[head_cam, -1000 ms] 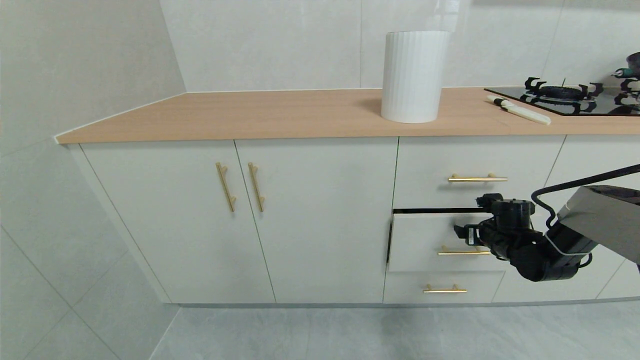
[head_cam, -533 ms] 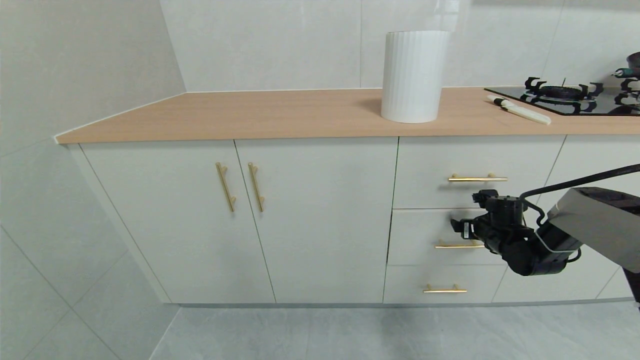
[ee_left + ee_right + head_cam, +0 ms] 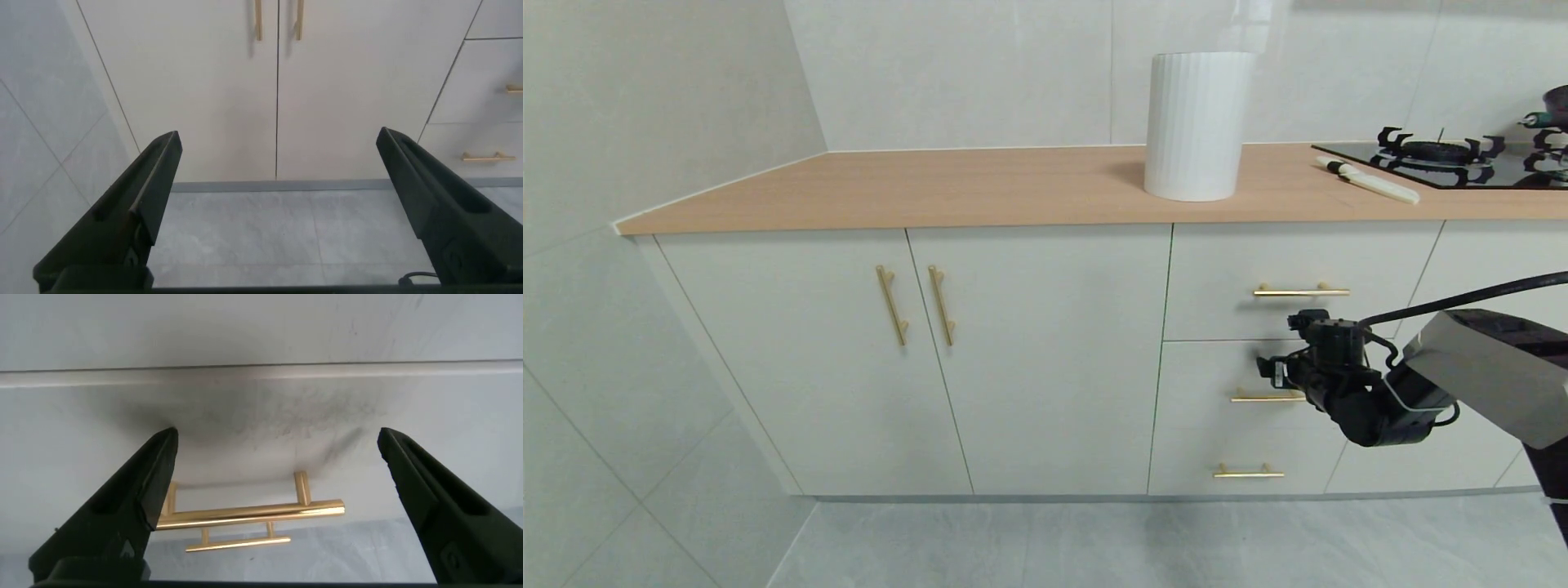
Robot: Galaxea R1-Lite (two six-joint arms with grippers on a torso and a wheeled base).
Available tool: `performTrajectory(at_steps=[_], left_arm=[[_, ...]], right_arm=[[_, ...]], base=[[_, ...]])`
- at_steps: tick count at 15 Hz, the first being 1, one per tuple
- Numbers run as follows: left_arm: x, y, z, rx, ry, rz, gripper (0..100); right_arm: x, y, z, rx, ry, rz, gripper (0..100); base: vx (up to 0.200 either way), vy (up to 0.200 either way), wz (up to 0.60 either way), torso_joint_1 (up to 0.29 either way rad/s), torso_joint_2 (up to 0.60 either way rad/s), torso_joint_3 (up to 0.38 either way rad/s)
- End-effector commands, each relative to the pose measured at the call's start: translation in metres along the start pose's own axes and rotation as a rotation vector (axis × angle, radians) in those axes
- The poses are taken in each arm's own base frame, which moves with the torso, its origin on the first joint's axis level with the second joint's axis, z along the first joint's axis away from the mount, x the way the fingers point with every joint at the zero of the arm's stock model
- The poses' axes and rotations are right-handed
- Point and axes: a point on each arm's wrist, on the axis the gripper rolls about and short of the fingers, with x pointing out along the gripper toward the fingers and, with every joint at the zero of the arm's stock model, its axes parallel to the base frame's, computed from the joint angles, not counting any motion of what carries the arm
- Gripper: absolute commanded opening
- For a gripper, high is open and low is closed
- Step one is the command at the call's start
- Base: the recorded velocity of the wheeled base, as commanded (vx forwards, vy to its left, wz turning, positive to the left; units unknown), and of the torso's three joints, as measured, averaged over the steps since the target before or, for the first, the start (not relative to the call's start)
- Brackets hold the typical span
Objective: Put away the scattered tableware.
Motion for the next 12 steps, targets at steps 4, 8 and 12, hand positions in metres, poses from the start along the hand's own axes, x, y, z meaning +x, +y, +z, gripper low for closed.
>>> performTrajectory(at_steps=[4,8,12], left_arm=[[0.000,0.000,0.000,0.000,0.000,0.000,100],[0.000,0.000,0.000,0.000,0.000,0.000,100],[0.000,0.000,0.000,0.000,0.000,0.000,100]], right_arm=[[0.000,-0.004,0.004,0.012,-0.021,-0.015,100],[-0.060,-0.019,0.030,0.025,-0.018,-0.005,100],[-0.159,-0.042,0.038,0.043,-0.132,0.036,100]], base=[[0.000,0.000,0.00,0.000,0.00,0.000],[0.000,0.000,0.00,0.000,0.00,0.000],[0.000,0.000,0.00,0.000,0.00,0.000]])
